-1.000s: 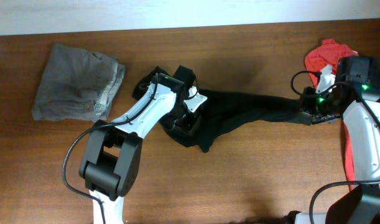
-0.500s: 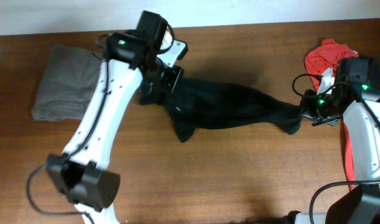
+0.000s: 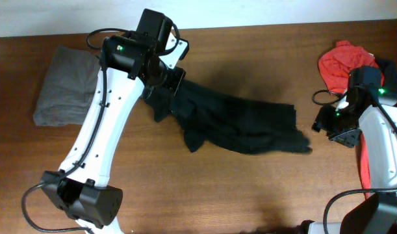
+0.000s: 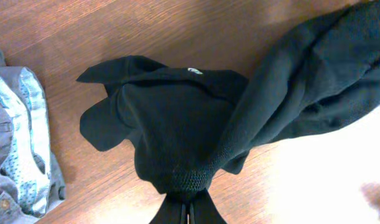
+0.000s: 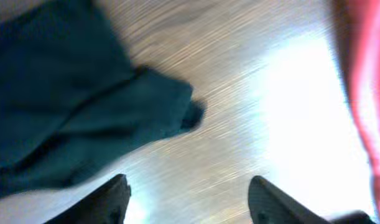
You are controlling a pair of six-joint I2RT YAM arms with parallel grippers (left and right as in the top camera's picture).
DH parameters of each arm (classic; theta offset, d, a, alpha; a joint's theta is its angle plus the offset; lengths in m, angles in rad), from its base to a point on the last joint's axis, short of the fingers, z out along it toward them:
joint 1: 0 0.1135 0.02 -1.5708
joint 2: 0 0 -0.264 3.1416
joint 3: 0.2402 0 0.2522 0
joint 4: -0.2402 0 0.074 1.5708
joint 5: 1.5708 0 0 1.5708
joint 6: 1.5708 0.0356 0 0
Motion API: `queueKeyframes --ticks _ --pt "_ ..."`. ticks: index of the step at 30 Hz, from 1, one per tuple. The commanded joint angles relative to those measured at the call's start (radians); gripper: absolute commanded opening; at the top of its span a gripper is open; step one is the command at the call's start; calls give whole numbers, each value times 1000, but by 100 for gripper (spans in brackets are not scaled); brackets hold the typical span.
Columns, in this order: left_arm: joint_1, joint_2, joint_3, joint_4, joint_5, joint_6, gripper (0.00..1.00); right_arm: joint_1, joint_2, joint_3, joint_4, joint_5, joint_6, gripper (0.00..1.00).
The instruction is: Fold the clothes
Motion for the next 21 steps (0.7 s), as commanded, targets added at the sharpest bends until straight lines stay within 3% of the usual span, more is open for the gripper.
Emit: queueKeyframes --ticks 1,4,11,15,18,20,21 --pt "2 -27 12 0 -26 1 1 -2 6 -31 83 -2 24 64" --pt "2 -27 11 0 -39 1 2 18 8 -73 245 -268 -161 65" --pt "2 -27 12 0 -48 1 2 76 124 -120 493 -290 -159 65" --pt "2 -27 11 0 -48 1 6 138 319 -120 616 -369 -158 56" --pt "2 -27 11 1 -48 1 6 164 388 -120 662 -370 -140 54" --pt "2 -27 11 1 -48 1 6 174 420 -120 696 -354 -140 47" --pt "2 -27 11 0 -48 1 6 174 426 -120 709 -349 -140 32"
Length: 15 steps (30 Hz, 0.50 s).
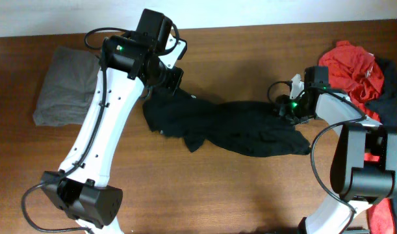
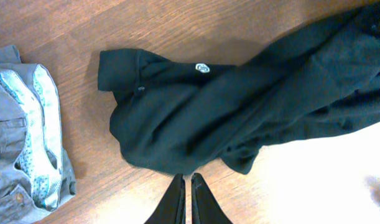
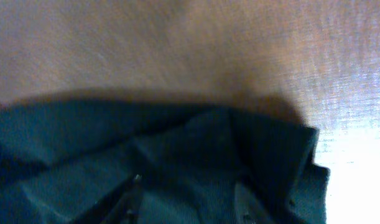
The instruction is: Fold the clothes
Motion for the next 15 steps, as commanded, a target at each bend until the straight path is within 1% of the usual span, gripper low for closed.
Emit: queueKeyframes --ticks 1,2,3,5,7,9,10,12,15 --pt "2 -27 11 2 -11 1 6 12 35 -6 30 -7 3 21" --pt "2 -27 11 1 -11 1 6 7 18 6 9 -8 3 6" --pt "2 -27 12 2 -11 1 6 5 4 15 -7 -8 3 4" --pt "2 -27 11 2 -11 1 7 -12 -67 55 -82 -8 -3 4" --pt "2 -27 11 -4 -11 1 19 -21 -135 77 -132 -10 -25 4" --pt "2 -27 11 -21 -11 1 42 -27 -249 93 -186 -6 -55 4" --pt "2 -27 11 -43 -11 1 55 -27 -325 93 -211 20 -54 4" --pt "2 -27 11 -74 -10 1 62 -27 -393 93 -245 51 -53 4" --pt "2 -26 2 -111 -6 -10 66 -27 -478 93 -295 122 -45 4"
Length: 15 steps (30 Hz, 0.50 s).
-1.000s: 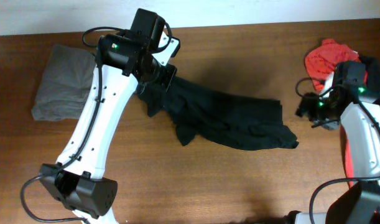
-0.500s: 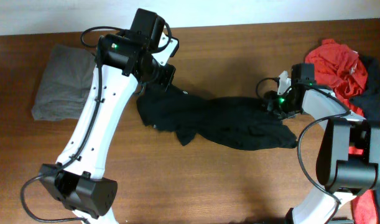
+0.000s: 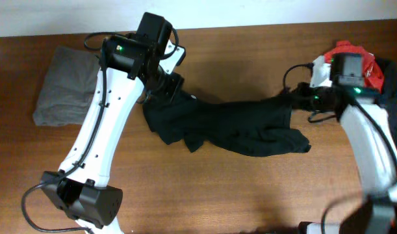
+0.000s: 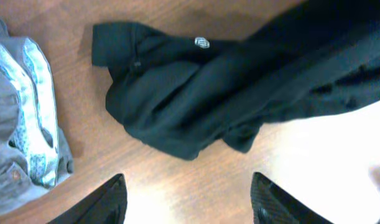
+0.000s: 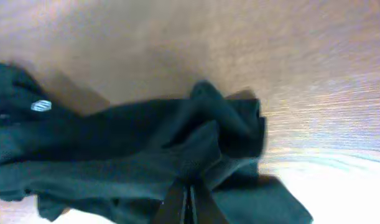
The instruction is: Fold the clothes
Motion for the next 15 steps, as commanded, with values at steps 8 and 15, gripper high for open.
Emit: queueKeyframes --ticks 8,15 --pt "-2 -24 -269 43 185 -40 68 -4 -145 20 -22 121 14 4" --pt "-84 -24 -527 240 182 98 56 -3 -145 20 -19 121 15 4"
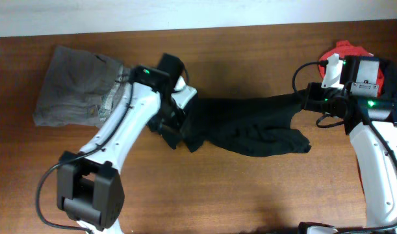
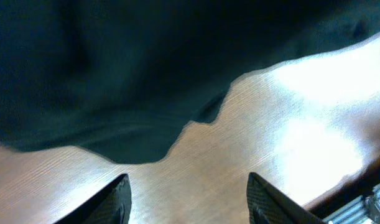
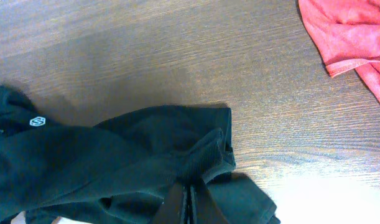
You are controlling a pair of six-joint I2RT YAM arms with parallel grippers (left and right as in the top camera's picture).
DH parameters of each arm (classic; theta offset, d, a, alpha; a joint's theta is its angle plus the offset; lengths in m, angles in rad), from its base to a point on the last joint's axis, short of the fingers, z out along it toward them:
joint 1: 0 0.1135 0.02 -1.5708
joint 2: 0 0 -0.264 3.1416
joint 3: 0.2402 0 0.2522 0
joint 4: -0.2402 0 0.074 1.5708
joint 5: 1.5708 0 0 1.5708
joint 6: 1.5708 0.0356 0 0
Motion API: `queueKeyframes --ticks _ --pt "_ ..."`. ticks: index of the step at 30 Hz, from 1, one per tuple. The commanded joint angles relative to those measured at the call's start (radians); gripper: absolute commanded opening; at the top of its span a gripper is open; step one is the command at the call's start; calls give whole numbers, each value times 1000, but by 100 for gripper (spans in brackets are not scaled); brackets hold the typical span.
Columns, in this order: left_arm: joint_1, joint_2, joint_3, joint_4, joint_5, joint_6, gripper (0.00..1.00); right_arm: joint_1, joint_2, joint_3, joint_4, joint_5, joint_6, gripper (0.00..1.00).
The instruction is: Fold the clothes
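A black garment (image 1: 243,123) lies crumpled and stretched across the middle of the wooden table. My right gripper (image 1: 307,99) is shut on its right edge, pinching a fold (image 3: 202,155) between closed fingertips (image 3: 189,193). My left gripper (image 1: 174,133) sits low at the garment's near-left edge. In the left wrist view it (image 2: 191,202) is open over bare wood, with dark cloth (image 2: 115,74) filling the upper part of the frame. Nothing lies between its fingers (image 2: 115,202).
A folded grey garment (image 1: 71,91) with a pale lining lies at the far left. A heap of red clothes (image 1: 347,55) sits at the far right, also in the right wrist view (image 3: 351,31). The table's far edge meets a white wall.
My left gripper has moved from above the garment's far-left end down to its near-left edge, still open. My right gripper stays shut on the right edge, a little further right.
At first my left gripper held the garment's left end bunched up, and my right gripper was open off to the right. Then the cloth lay flat under the left gripper, and the right one reached the garment's right end. The left opened, the right shut on the edge.
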Motion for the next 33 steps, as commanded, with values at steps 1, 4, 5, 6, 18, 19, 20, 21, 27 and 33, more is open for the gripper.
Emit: queueKeyframes --ticks 1,4,5,6,18,19,20,21,27,33 --pt "-55 -15 -88 48 -39 63 56 -3 -25 15 3 20 7 4" --pt "-88 -15 -147 117 -154 51 56 -3 -25 15 4 20 7 4" --pt "-99 -14 -178 153 -169 39 56 -3 -25 15 4 20 7 4" --pt "-104 -14 -194 169 -177 29 56 -3 -25 15 3 20 7 4" --pt "-106 -14 -264 316 -361 -84 15 -3 -25 15 5 20 7 4" --pt "-106 -14 -264 319 -370 -85 5 -3 -25 15 5 20 7 4" --pt "-106 -17 -257 314 -380 -85 0 -3 -25 15 7 20 7 4" --pt "-106 -24 -243 298 -379 -88 0 -3 -25 15 10 20 7 4" --pt "-57 -184 40 72 -435 -130 0 -3 -29 102 -38 21 7 4" --pt "39 -357 369 -31 -452 -125 0 -3 -32 320 -199 21 8 4"
